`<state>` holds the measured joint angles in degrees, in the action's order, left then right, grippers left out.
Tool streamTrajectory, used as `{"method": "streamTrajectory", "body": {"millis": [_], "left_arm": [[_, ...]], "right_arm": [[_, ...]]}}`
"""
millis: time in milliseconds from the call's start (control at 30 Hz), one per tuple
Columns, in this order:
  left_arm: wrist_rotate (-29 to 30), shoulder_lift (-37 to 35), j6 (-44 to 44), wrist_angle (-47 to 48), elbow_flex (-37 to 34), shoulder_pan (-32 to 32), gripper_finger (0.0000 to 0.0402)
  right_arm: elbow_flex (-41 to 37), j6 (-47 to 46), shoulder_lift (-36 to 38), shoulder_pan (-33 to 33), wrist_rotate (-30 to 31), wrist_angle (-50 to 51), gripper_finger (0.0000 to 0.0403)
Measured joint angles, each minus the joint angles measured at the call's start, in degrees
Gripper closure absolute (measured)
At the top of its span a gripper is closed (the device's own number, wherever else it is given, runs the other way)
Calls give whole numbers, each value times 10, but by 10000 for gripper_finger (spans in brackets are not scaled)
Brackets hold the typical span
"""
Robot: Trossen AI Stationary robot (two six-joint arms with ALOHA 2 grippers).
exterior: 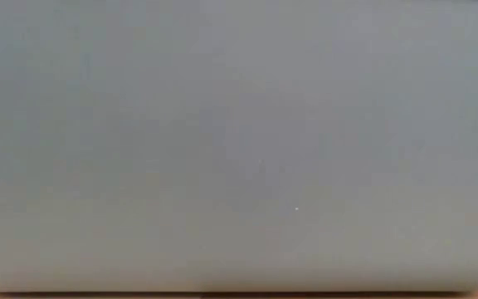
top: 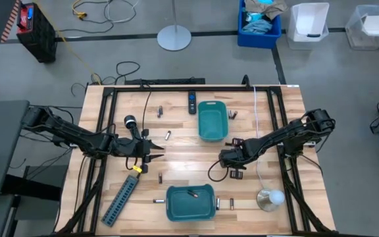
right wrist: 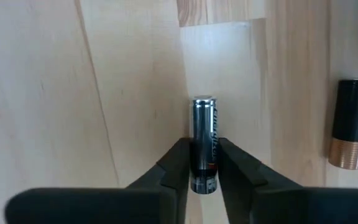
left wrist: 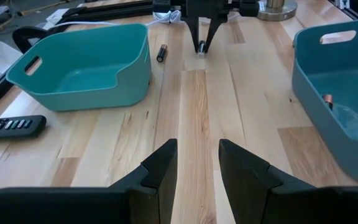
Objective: Sort batteries
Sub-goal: Put the silver battery into the light blue bin
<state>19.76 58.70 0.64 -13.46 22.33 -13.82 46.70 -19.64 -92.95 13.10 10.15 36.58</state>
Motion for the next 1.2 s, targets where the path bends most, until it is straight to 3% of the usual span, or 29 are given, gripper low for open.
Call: {"method": "streamTrajectory", "body": {"millis": [233, 500, 1200], "left_arm": [[0, 0, 0, 0, 0, 0, 290], [0, 0, 0, 1, 0, 0, 290], [0, 0, -3, 4, 0, 0, 290]], "right_arm": [[0, 0, 0, 0, -1, -7, 344], [-2, 0, 11, 0, -3, -10, 352], [-2, 38, 146, -1, 6, -62, 353]]}}
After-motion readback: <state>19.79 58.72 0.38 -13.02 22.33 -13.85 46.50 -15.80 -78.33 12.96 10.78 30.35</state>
